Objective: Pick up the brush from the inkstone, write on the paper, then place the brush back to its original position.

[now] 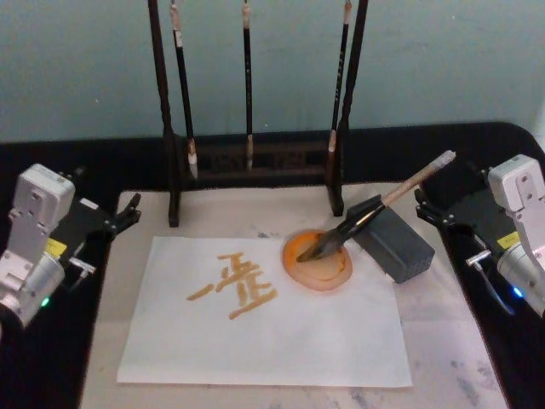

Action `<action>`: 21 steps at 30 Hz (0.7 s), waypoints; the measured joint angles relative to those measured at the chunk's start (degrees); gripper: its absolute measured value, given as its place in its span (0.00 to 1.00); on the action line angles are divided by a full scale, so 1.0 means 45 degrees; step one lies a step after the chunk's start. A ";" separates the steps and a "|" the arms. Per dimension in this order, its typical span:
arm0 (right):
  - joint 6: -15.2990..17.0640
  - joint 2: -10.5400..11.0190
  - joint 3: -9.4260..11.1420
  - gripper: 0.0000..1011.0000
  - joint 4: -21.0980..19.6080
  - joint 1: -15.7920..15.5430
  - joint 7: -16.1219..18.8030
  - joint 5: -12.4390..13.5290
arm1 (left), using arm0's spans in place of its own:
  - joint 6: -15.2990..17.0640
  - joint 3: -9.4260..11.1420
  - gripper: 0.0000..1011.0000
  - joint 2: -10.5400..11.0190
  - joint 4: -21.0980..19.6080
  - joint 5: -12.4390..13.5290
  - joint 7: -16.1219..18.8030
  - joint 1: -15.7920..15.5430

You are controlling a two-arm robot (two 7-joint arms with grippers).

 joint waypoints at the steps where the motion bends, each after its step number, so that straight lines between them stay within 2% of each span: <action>1: -0.0001 0.0000 0.0000 0.99 0.0000 0.0000 -0.0001 0.0000 | 0.0000 -0.0001 1.00 0.0000 0.0000 0.0000 0.0001 0.0001; 21: 0.0000 0.0000 -0.0001 0.99 0.0000 0.0000 -0.0001 0.0000 | 0.0000 0.0000 1.00 0.0000 0.0000 0.0000 0.0000 0.0001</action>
